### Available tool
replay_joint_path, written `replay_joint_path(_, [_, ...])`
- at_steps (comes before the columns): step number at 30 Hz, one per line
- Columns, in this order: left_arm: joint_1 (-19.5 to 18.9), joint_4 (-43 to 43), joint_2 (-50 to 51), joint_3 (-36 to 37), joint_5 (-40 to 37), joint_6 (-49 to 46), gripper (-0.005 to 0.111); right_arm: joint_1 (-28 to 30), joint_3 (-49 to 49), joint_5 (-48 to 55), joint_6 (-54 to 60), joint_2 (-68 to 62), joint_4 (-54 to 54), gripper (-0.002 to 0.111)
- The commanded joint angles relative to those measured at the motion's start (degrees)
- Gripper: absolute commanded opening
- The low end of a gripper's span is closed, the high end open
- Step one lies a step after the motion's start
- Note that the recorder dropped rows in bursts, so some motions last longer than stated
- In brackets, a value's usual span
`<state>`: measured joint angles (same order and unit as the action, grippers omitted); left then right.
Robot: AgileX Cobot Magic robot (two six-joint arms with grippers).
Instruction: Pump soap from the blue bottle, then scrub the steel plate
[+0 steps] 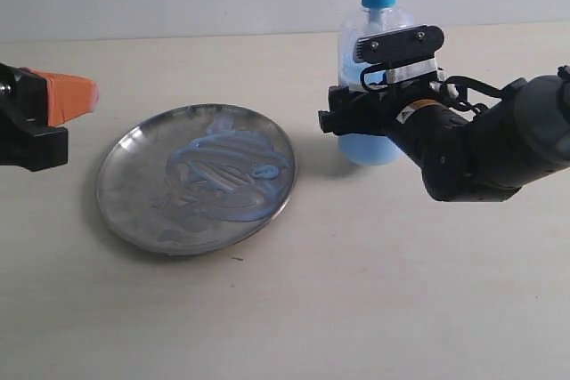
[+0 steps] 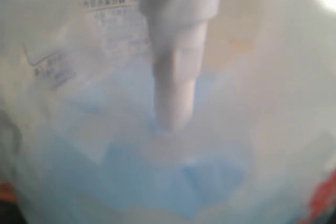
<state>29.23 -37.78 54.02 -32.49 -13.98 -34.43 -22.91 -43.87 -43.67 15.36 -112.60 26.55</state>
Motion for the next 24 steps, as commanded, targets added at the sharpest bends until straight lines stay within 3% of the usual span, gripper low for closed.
replay_joint_path(1, [-0.13, -0.53, -1.00, 0.34, 0.33, 0.61, 0.000, 0.38, -0.52, -7.40, -3.42, -0.27, -4.86, 0.000])
replay_joint_path(24, [-0.13, -0.53, -1.63, 0.46, 0.97, 0.61, 0.000, 2.37, 0.75, 0.65, -1.98, -1.35, -1.75, 0.000])
